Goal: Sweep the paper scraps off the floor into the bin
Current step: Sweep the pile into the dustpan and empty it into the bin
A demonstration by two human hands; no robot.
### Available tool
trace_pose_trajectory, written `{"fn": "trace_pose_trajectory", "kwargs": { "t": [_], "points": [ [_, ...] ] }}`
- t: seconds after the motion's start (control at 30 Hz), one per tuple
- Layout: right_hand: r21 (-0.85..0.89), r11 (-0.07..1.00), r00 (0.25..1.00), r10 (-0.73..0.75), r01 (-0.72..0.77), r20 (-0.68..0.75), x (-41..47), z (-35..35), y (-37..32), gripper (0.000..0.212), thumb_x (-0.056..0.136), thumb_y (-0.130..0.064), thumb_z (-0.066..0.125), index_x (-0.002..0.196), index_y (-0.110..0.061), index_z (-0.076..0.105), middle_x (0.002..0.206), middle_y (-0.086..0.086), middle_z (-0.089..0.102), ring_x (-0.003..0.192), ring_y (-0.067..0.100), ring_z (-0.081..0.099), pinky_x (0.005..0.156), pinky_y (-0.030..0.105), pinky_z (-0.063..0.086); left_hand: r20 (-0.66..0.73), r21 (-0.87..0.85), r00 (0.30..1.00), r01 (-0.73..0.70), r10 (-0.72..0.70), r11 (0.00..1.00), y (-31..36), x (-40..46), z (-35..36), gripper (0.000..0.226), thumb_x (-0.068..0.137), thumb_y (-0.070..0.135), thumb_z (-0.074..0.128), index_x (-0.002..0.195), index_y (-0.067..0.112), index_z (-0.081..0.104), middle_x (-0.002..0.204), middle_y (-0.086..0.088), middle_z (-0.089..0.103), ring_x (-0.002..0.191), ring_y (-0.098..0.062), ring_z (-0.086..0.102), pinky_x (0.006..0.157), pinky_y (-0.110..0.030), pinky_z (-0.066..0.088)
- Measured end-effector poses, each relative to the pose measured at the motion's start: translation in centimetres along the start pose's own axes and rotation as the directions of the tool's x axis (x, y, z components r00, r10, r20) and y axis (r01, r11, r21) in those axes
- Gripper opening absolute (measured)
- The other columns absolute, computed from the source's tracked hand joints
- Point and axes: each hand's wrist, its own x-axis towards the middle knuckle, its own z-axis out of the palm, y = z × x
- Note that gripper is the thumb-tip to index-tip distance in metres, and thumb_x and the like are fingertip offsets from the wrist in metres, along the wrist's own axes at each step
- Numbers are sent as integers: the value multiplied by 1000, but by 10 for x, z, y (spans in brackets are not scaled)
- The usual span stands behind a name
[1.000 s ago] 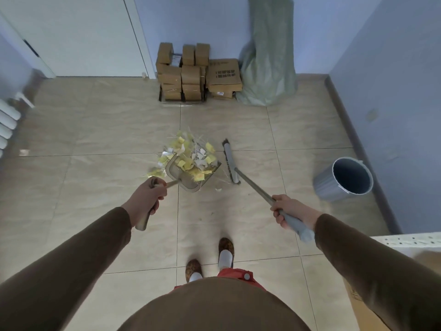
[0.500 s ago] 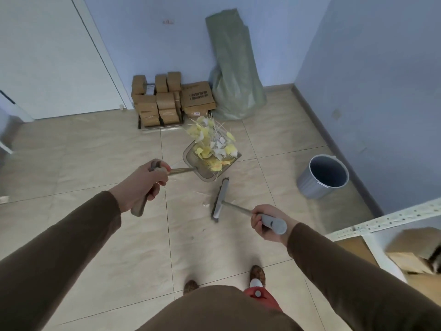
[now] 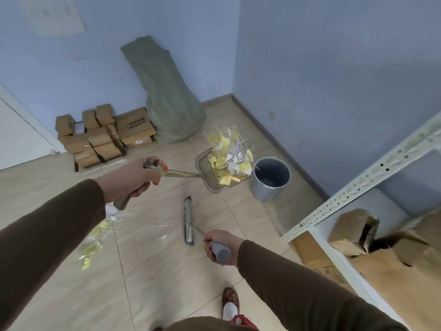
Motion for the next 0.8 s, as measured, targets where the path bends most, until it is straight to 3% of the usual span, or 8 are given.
{"fn": "trace_pose_trajectory", "kwargs": {
  "t": [0.13,0.23,0.37,0.53,0.63,0.7,0.8],
  "points": [
    [-35,999,999,-29,28,-15,6,-24,-5,4,88,-10,49,88,-10,53,57,0,52,38,8,50,39,19,45,31,143,997,-69,65,987,58,31,31,23,91,7,57,106,22,65,48,8,54,43,-9,39,42,-22,33],
    [-6,999,999,-38,37,-20,12,-37,-7,3,87,-9,50,85,-10,52,54,0,53,38,8,51,41,20,46,80,333,986,-166,148,928,96,52,57,26,91,14,59,102,37,62,71,-1,57,53,-14,43,47,-27,37],
    [29,998,998,-58,59,-10,16,-48,-10,9,89,-7,50,82,-12,48,59,1,49,35,8,51,40,18,44,187,766,945,-312,269,563,135,69,96,27,90,23,56,115,33,56,90,3,62,73,-13,56,67,-30,49],
    [-28,998,999,-50,50,9,19,-54,-7,8,90,-8,49,83,-12,47,65,0,49,36,6,52,42,19,46,329,915,908,-374,260,149,146,77,145,16,90,18,45,100,31,45,92,3,55,76,-19,55,64,-37,48],
    [-66,997,999,-37,38,7,19,-57,-6,3,89,-9,51,89,-12,50,66,0,52,39,5,53,45,19,48,375,925,907,-381,191,-10,142,78,171,32,92,16,49,122,27,47,106,-4,53,75,-24,52,61,-38,44],
    [-94,995,1000,-27,28,7,19,-57,-5,4,88,-10,53,91,-12,51,67,1,54,40,6,54,45,20,49,409,912,896,-397,172,-98,136,75,183,40,92,13,54,130,23,46,116,-9,52,63,-23,49,54,-36,42],
    [-137,990,1000,-15,16,6,19,-55,-6,9,85,-14,56,92,-13,52,69,2,56,44,7,56,48,21,50,429,902,885,-410,180,-134,125,65,196,38,94,12,55,130,18,47,120,-12,50,51,-20,38,45,-34,31]
  ]
}}
